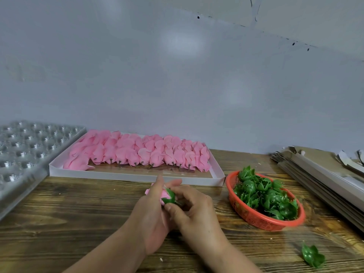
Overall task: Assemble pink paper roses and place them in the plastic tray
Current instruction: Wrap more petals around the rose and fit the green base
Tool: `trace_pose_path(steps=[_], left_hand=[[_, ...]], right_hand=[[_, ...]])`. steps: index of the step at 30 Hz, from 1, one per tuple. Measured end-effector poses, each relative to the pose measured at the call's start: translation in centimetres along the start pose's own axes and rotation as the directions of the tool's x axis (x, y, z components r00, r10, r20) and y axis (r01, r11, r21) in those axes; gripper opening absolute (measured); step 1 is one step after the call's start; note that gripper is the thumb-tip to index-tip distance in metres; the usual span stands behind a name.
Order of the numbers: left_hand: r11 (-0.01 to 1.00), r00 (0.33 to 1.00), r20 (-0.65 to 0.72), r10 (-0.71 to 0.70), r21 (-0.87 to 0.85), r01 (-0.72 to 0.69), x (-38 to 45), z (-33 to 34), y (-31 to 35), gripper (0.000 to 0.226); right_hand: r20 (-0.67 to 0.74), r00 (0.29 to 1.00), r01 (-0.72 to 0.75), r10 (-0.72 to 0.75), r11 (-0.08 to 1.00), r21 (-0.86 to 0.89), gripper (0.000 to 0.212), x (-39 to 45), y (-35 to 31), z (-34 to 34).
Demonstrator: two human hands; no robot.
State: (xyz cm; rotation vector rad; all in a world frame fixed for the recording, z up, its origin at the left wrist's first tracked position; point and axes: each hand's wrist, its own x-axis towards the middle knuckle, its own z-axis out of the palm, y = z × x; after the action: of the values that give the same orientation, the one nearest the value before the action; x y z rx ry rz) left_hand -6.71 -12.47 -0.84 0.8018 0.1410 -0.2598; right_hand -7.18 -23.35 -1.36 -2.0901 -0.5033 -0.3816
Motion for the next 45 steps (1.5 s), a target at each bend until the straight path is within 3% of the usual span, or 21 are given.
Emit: trace_pose_path(steps=[10,30,45], left_hand=[[1.000,0.999,0.032,-0.013,-0.006,0.013,0.11,-0.08,-0.10,0.048],[0.994,0.992,0.083,-0.093,-0.041,0.097,0.39,-0.52,-0.10,0.053],[0.998,0.997,0.036,-0.064,0.002,0.064,0.16,-0.08,-0.27,0.055]], right_hand=[[-0.028,0.998,0.062,-0.065,0.994,-0.095,0.040,-0.28,-0.58,-0.37],[0.034,0.995,0.103,-0.098,0.973,-0.207,0.039,-0.50,-0.84,-0.36],[0.020,0.992,0.125,-0.124,0.968,-0.217,0.034,-0.39,-0.96,-0.32]])
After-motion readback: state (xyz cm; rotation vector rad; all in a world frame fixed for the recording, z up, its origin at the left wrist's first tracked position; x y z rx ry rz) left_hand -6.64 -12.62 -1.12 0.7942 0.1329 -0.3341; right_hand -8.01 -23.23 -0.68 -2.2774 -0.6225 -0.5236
